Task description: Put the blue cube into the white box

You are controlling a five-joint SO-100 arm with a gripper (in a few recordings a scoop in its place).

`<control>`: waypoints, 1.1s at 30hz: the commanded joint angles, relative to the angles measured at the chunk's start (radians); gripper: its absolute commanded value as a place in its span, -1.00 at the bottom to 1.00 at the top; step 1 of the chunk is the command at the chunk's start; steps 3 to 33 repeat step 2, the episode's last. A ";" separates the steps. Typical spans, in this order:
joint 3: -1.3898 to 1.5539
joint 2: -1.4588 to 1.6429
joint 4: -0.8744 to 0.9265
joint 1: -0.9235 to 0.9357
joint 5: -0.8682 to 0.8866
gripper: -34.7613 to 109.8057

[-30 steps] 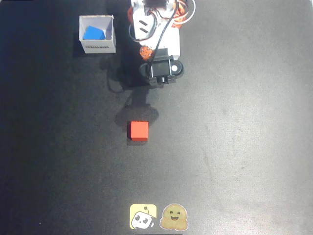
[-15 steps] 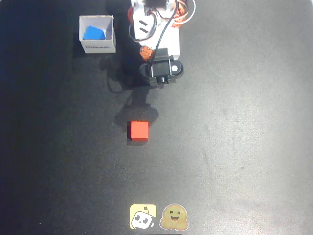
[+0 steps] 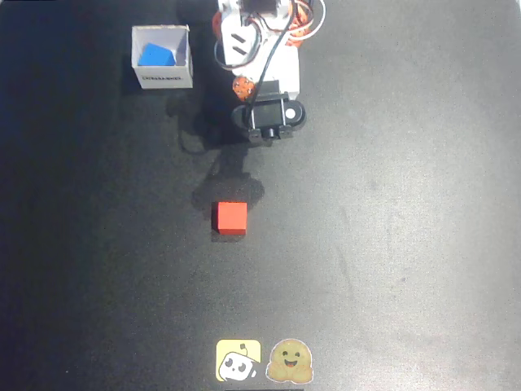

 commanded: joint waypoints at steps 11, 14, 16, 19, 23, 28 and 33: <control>-0.003 0.006 0.006 0.006 -0.005 -0.52; -0.003 0.006 0.006 0.006 -0.005 -0.52; -0.003 0.006 0.006 0.006 -0.005 -0.52; -0.003 0.006 0.006 0.006 -0.005 -0.52; -0.003 0.006 0.006 0.006 -0.005 -0.52; -0.003 0.006 0.006 0.006 -0.005 -0.52; -0.003 0.006 0.006 0.006 -0.005 -0.52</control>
